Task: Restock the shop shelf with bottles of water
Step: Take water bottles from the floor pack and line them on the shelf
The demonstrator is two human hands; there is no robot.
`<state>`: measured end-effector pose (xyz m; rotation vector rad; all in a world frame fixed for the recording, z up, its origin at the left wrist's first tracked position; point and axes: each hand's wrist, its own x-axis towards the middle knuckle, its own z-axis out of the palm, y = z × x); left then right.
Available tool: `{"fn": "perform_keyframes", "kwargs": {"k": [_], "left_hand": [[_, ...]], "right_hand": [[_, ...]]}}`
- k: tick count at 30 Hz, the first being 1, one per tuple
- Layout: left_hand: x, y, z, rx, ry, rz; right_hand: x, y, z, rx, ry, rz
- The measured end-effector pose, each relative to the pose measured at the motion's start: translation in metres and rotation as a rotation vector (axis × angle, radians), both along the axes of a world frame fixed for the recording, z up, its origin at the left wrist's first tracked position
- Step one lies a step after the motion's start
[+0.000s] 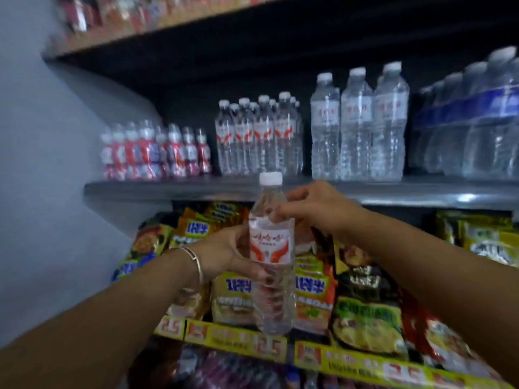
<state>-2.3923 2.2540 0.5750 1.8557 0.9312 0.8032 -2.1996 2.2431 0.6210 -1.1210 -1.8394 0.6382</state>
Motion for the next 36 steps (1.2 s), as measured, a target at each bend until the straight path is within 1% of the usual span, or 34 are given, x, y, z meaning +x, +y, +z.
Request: {"fn": "perform_keyframes", "kwargs": {"k": [5,6,8,10,11,13,18,22,24,27,29,33,36], "left_hand": [[-0.021,0.022,0.075,0.101,-0.023,0.044],[-0.025,0.028,0.088,0.106,-0.028,0.059],[-0.036,0.044,0.111,0.120,-0.027,0.072],[-0.047,0.059,0.131,0.145,-0.009,0.073],[-0.053,0.068,0.140,0.165,0.005,0.073],[-0.063,0.087,0.155,0.188,0.005,0.070],[-0.086,0.141,0.183,0.201,-0.126,0.056],[-0.104,0.187,0.184,0.202,-0.163,0.082],[-0.112,0.213,0.172,0.179,-0.090,0.109],[-0.116,0.249,0.148,0.169,0.080,0.181],[-0.114,0.268,0.134,0.173,0.160,0.192],[-0.111,0.298,0.118,0.211,0.198,0.229],[-0.106,0.307,0.117,0.241,0.174,0.212]], "right_hand": [[-0.018,0.030,0.068,0.001,0.148,0.038],[-0.021,0.037,0.078,-0.001,0.151,0.040],[-0.028,0.050,0.096,-0.019,0.096,0.039],[-0.035,0.060,0.108,-0.083,0.016,0.071],[-0.040,0.066,0.113,-0.110,0.005,0.087],[-0.051,0.079,0.126,-0.119,0.034,0.083],[-0.085,0.122,0.165,-0.034,0.108,-0.003],[-0.106,0.164,0.178,-0.006,0.100,-0.069],[-0.115,0.187,0.177,-0.001,0.103,-0.105],[-0.127,0.222,0.168,-0.008,0.143,-0.165],[-0.133,0.242,0.161,-0.015,0.133,-0.195],[-0.141,0.271,0.153,-0.005,0.100,-0.250],[-0.144,0.285,0.151,-0.009,0.116,-0.260]]}}
